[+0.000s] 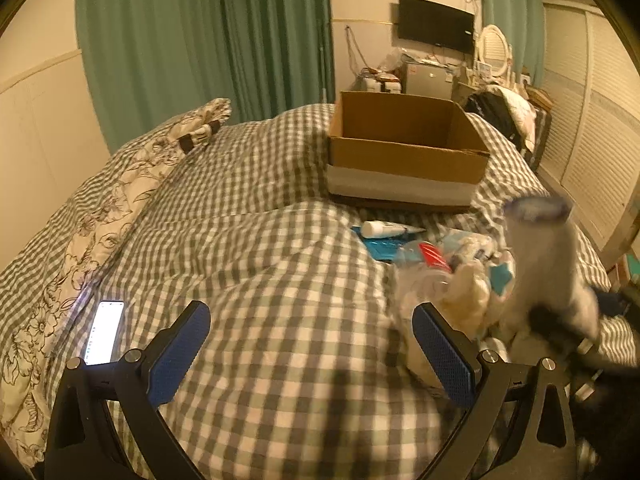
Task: Organize objects
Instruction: 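Grasp the white sock with the right gripper while the left gripper grasps the white lace cloth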
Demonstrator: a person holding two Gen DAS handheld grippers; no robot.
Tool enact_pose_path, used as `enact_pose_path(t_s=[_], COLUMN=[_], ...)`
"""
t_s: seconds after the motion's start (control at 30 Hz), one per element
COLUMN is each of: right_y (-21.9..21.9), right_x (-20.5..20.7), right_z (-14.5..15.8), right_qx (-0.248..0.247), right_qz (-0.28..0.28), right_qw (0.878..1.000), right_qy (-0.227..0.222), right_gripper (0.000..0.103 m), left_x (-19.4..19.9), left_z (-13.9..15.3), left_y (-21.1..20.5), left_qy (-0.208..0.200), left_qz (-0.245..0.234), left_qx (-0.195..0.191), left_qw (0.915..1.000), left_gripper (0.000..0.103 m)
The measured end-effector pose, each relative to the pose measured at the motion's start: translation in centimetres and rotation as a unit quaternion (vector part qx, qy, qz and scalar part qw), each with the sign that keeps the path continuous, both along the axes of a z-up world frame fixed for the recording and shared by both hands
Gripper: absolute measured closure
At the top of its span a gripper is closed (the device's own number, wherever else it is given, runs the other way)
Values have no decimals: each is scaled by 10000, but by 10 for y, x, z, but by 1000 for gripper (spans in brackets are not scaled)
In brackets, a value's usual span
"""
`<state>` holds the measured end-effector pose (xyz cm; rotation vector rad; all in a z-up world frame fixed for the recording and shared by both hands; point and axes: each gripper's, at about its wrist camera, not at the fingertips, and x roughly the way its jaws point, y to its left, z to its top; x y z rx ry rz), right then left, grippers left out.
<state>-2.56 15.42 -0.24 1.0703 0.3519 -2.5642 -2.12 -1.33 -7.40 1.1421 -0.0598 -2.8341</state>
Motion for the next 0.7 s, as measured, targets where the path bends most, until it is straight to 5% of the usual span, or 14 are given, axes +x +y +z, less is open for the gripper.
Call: enact_pose_path(t_s=[0.33, 0.43, 0.57, 0.7], right_y=[45, 51, 54, 58], right_x=[-6, -9, -13, -13], right_z=[36, 33, 26, 23], right_qx=[-162, -201, -242, -258], right_qz=[-592, -603, -609, -628], right_qw=[9972, 9974, 9976, 9975], right_qy=[427, 331, 229, 199], right_gripper=[63, 63, 63, 63], left_x=[-16, -24, -26, -18], left_z=[-17, -30, -45, -38], left_y=[53, 60, 68, 69], left_qy=[-350, -596, -842, -680], left_qz=[-799, -909, -1123, -1153], left_qx=[196, 244, 270, 123], left_qw=[9960, 9938, 9897, 9909], left_gripper=[7, 28, 76, 90])
